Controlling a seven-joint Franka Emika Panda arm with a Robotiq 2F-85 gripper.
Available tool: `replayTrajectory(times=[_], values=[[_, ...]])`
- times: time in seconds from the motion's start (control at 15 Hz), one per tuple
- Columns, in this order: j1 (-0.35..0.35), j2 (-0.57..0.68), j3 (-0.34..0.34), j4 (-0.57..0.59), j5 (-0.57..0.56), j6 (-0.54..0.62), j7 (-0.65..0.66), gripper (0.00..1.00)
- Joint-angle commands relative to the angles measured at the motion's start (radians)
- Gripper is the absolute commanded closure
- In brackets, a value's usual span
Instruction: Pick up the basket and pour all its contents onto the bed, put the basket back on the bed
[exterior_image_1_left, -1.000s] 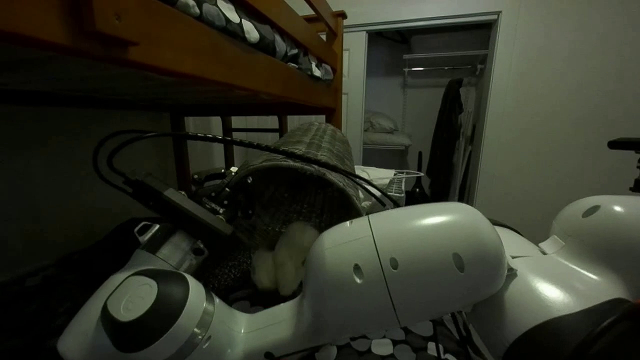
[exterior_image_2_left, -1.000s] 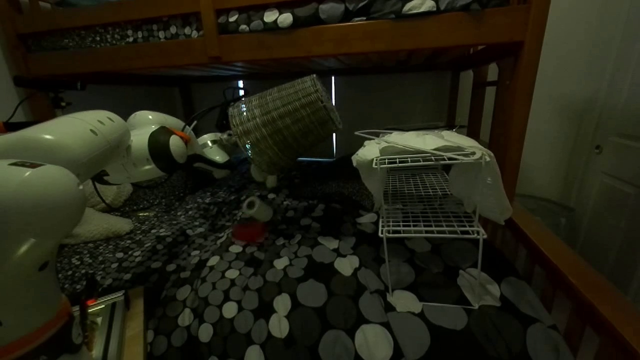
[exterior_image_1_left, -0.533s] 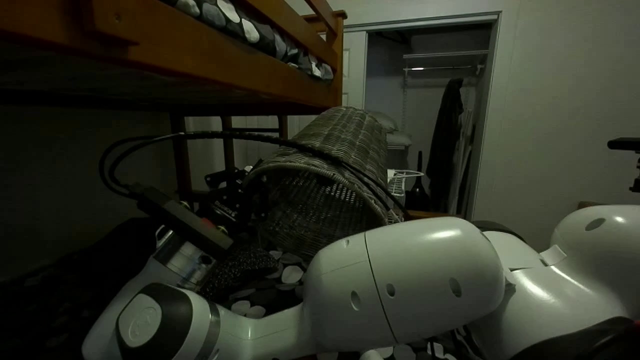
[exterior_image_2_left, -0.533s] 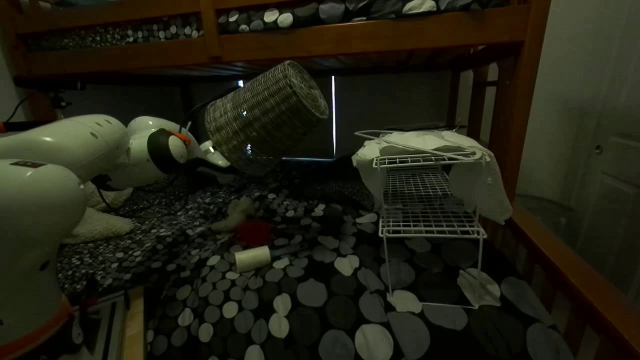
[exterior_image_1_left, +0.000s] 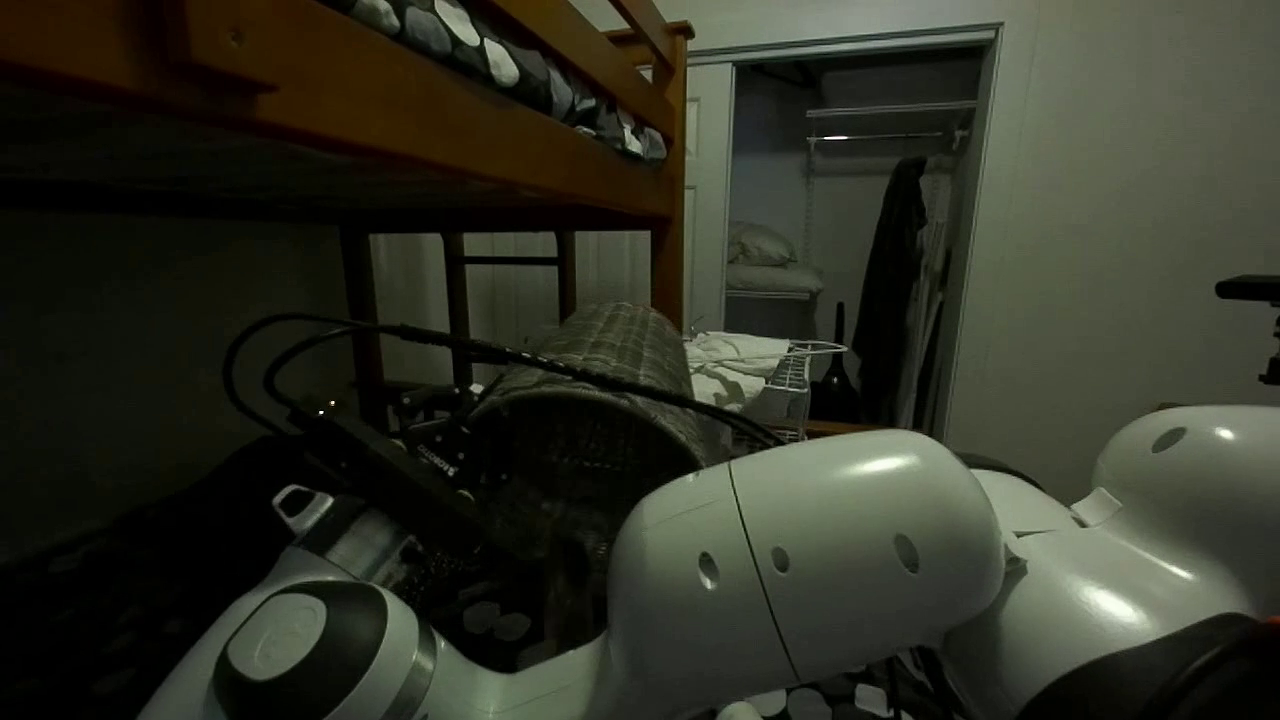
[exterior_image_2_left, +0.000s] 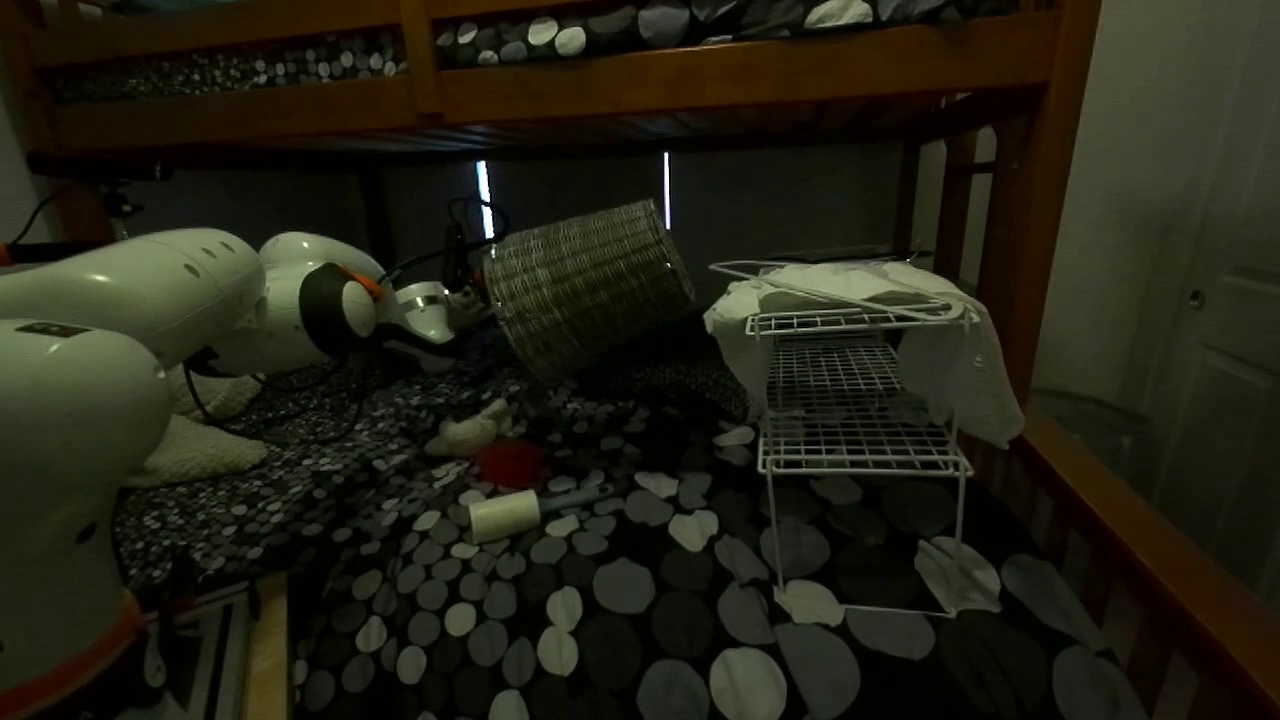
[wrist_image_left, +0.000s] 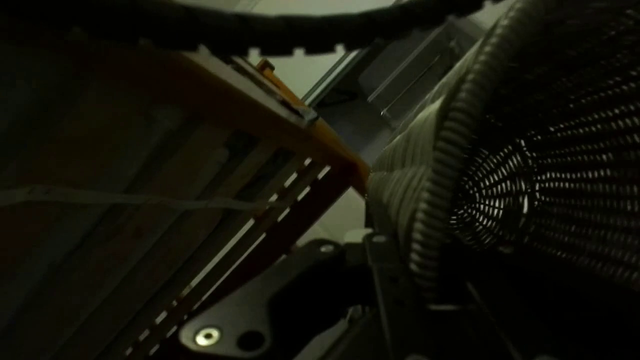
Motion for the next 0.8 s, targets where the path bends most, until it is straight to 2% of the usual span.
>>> replayTrajectory(times=[0.0,0.27,0.4,0.6,0.73], values=[[0.029,-0.013,0.004,0.007,-0.003,0.149,0.103,0.97],[0.07,-0.007,-0.027,0.055,-0.029,0.285,0.22,0.97],[0.084,0.001,-0.021,0.092,0.004,0.246,0.286,0.97],[0.084,-0.006,0.028,0.122,0.131,0.118,0.313,0.97],[0.092,-0.071,0.047,0.034,0.219,0.024,0.379,0.97]])
